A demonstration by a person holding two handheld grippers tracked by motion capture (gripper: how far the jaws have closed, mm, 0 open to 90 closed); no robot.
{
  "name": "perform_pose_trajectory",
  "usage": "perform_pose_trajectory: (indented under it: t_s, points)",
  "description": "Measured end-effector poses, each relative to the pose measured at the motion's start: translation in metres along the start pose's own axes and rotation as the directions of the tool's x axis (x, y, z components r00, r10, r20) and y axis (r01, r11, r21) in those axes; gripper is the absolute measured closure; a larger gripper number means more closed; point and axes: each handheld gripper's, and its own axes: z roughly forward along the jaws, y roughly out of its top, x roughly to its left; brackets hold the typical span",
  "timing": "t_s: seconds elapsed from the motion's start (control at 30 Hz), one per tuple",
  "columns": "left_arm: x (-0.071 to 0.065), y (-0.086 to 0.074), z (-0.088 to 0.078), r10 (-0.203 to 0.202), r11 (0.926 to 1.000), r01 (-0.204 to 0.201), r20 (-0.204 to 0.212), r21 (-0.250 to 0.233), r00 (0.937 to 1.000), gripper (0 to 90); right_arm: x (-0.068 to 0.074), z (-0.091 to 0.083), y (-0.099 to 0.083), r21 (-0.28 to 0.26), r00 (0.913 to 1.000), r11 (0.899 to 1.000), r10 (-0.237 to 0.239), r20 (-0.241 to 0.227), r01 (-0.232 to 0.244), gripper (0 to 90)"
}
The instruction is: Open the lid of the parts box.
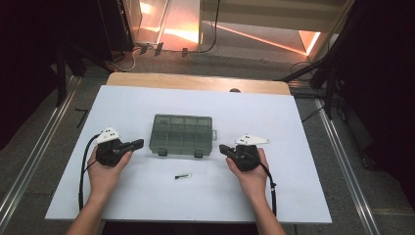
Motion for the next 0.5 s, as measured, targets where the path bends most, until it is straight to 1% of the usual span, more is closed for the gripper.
perform_pose_trajectory:
  t_s: [0.1, 0.13, 0.17, 0.23, 0.27, 0.37, 0.5]
  points:
    - [0.001, -0.004, 0.005, -0.021, 0.9997, 0.021, 0.006, 0.015, 0.9998, 90.0, 0.0, 0.001, 0.001, 0.003, 0.9998, 1.0, -0.007, -0.017, 0.007, 90.0]
    - [0.001, -0.005, 0.008, -0.022, 0.9994, 0.021, 0.007, 0.026, 0.9997, 90.0, 0.003, 0.004, 0.001, 0.016, 0.9993, 0.999, -0.033, -0.018, 0.034, 90.0]
    - [0.001, -0.005, 0.01, -0.018, 0.9991, 0.017, 0.013, 0.038, 0.9998, 90.0, 0.003, 0.004, 0.001, 0.016, 0.9993, 0.999, -0.033, -0.018, 0.034, 90.0]
    - [-0.002, -0.006, 0.015, -0.013, 0.9983, 0.012, 0.02, 0.057, 0.9997, 90.0, 0.006, 0.007, 0.002, 0.036, 0.9978, 0.997, -0.066, -0.005, 0.066, 90.0]
    - [-0.004, -0.007, 0.017, -0.012, 0.998, 0.011, 0.021, 0.062, 0.9997, 90.0, 0.007, 0.009, 0.002, 0.042, 0.9972, 0.996, -0.075, 0.0, 0.075, 90.0]
    - [-0.004, -0.008, 0.02, -0.014, 0.9969, 0.012, 0.015, 0.078, 0.9998, 90.0, 0.008, 0.012, 0.001, 0.055, 0.9969, 0.995, -0.079, 0.002, 0.079, 90.0]
    - [-0.004, -0.008, 0.02, -0.013, 0.9969, 0.012, 0.011, 0.078, 0.9999, 90.0, 0.01, 0.014, -0.001, 0.062, 0.996, 0.994, -0.089, -0.005, 0.09, 90.0]
